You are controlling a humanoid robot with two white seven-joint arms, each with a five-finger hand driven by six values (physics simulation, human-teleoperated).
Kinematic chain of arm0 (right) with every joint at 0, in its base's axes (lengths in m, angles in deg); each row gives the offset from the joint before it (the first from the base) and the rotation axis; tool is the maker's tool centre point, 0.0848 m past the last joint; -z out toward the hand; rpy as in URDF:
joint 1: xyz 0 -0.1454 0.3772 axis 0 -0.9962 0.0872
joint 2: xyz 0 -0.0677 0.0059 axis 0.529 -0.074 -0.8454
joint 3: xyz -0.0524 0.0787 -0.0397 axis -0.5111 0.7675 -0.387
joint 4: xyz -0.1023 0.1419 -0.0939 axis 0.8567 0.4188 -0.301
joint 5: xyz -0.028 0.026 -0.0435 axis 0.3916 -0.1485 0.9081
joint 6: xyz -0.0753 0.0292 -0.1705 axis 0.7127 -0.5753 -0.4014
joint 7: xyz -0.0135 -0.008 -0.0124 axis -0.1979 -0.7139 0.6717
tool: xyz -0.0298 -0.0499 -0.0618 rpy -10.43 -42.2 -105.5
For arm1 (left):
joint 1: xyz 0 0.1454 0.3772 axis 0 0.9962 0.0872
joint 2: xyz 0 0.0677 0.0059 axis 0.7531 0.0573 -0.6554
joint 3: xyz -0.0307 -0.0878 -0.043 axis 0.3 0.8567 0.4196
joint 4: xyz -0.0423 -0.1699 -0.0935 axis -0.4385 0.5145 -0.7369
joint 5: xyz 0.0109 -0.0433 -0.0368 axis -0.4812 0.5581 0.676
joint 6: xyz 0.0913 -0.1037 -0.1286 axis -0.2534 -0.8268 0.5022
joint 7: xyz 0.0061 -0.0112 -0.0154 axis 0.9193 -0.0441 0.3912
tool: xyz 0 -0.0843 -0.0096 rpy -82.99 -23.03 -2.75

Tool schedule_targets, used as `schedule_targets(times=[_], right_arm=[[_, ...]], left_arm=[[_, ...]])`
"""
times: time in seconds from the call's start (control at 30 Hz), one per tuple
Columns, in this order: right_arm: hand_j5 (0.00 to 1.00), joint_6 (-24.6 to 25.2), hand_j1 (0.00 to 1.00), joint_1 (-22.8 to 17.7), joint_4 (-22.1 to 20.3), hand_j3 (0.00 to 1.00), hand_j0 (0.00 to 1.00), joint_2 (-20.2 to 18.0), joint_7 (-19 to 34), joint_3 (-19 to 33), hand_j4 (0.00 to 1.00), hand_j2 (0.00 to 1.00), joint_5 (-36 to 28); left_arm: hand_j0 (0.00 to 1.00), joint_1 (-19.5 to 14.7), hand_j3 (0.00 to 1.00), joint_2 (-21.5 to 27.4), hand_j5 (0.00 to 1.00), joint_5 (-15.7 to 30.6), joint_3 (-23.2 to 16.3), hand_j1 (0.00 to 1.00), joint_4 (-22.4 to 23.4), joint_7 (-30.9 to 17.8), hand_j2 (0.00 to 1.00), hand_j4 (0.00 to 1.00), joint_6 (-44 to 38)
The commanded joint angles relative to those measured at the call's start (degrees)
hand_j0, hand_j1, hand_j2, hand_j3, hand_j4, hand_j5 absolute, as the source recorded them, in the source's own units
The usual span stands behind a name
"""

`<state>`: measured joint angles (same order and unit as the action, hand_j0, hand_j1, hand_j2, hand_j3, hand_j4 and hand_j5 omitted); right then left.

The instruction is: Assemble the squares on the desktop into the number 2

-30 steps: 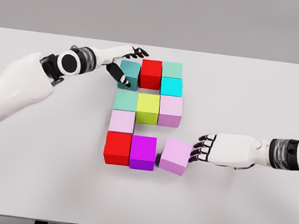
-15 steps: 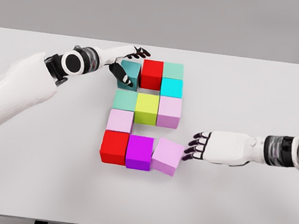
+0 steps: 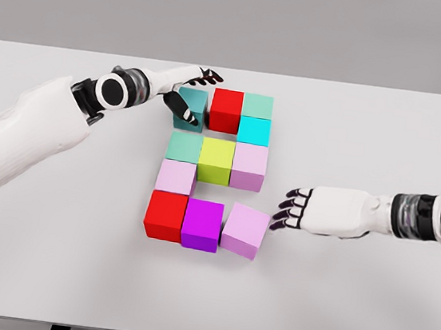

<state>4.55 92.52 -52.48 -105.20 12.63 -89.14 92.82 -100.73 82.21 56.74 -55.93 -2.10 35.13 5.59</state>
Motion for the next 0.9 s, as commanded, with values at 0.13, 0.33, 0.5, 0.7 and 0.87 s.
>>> schedule_targets(times=[0.13,0.33,0.5,0.7,0.87], right_arm=[[1.00,0.1,1.00,0.0,0.0,1.00,1.00,0.2,0.0,0.1,1.00,1.00,-0.2],[1.00,0.1,1.00,-0.1,-0.1,1.00,1.00,0.6,0.0,0.0,1.00,1.00,-0.3],[1.00,0.1,1.00,0.0,-0.1,1.00,1.00,0.7,0.0,-0.1,1.00,1.00,-0.4],[1.00,0.1,1.00,0.1,-0.1,1.00,1.00,0.6,0.0,0.0,1.00,1.00,-0.9],[1.00,0.1,1.00,0.3,-0.1,1.00,1.00,0.9,0.0,0.0,1.00,1.00,-1.3]], left_arm=[[0.93,-0.4,0.93,0.0,0.93,0.0,0.3,0.93,-0.1,0.0,0.93,0.93,0.0],[0.93,-0.5,0.93,0.1,0.93,-0.1,0.6,0.93,0.0,0.0,0.93,0.93,0.0],[0.93,-1.2,0.93,0.7,0.93,0.0,0.9,0.93,-0.9,-0.2,0.93,0.93,1.7],[0.93,-0.8,0.93,9.0,0.93,0.4,4.8,0.93,-8.8,-0.4,0.93,0.93,9.3],[0.95,-0.4,0.95,19.3,0.95,0.9,7.9,0.95,-13.8,-0.1,0.95,0.95,11.5]])
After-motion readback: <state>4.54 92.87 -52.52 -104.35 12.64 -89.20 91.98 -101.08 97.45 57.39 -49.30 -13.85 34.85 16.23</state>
